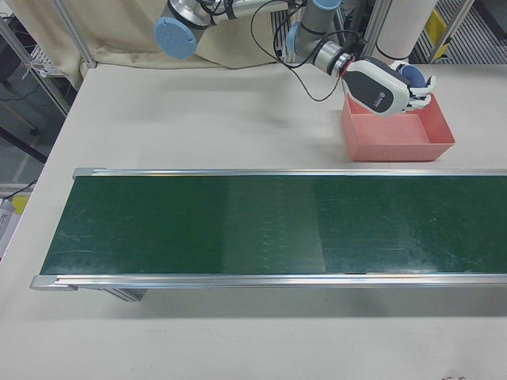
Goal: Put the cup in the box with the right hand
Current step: 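Lift the cup off the conveyor and carry it toward the pink box, then lower the cup into the pink box and open the right hand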
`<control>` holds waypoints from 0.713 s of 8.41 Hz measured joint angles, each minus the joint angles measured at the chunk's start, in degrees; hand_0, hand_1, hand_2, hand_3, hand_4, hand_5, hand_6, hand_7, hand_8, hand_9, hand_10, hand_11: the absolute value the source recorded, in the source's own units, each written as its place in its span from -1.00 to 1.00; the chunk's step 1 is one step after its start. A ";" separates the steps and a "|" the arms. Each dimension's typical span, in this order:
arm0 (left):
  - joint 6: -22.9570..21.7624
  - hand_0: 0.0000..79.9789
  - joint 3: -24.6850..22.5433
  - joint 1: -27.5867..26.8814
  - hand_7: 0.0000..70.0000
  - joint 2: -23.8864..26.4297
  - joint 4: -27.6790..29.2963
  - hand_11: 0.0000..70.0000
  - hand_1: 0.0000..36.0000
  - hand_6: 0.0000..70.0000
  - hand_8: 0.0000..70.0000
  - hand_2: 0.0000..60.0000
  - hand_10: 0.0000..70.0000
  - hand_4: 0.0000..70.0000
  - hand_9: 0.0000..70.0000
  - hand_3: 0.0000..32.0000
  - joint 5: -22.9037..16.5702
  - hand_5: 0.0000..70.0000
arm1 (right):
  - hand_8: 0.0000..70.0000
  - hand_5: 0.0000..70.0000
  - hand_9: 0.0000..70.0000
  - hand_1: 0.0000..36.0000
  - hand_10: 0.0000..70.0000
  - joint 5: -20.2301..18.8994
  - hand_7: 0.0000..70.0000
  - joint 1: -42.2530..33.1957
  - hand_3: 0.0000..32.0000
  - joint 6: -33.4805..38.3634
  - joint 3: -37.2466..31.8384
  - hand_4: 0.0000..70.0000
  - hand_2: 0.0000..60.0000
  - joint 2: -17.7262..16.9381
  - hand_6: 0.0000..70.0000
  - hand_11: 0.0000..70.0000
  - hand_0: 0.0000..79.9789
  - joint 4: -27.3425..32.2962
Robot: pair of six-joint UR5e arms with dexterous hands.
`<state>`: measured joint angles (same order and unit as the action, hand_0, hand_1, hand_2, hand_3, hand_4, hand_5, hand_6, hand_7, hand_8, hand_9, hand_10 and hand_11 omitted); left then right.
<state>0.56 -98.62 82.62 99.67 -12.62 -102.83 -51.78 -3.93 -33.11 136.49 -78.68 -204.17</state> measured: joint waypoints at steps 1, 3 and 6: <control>0.00 -1.00 0.00 0.00 -1.00 0.00 0.02 -1.00 -1.00 -1.00 -1.00 -1.00 -1.00 -1.00 -1.00 -1.00 0.00 -1.00 | 0.17 -0.37 0.85 1.00 -0.07 1.62 1.00 1.96 -1.00 -0.76 -0.31 -0.75 1.00 -0.20 -0.15 0.45 0.98 0.08; -0.02 -1.00 0.01 0.00 -1.00 0.00 0.04 -1.00 -1.00 -1.00 -1.00 -1.00 -1.00 -1.00 -1.00 -1.00 0.00 -1.00 | -1.00 -0.66 -1.00 1.00 -1.00 2.44 -0.80 3.90 -1.00 -1.09 -3.53 -0.79 -0.19 -0.38 -0.87 -0.94 1.00 1.05; 0.05 -1.00 0.01 0.00 -1.00 0.00 0.05 -1.00 -1.00 -1.00 -1.00 -1.00 -1.00 -1.00 -1.00 -1.00 0.00 -1.00 | -1.00 -0.82 -0.96 -0.04 -1.00 2.30 -0.57 4.73 -1.00 -0.76 -8.45 -0.69 -1.00 -0.44 -0.88 -1.00 0.66 5.68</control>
<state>0.61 -98.61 82.62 99.67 -12.57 -102.83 -49.48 0.80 -33.87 128.05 -79.12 -198.49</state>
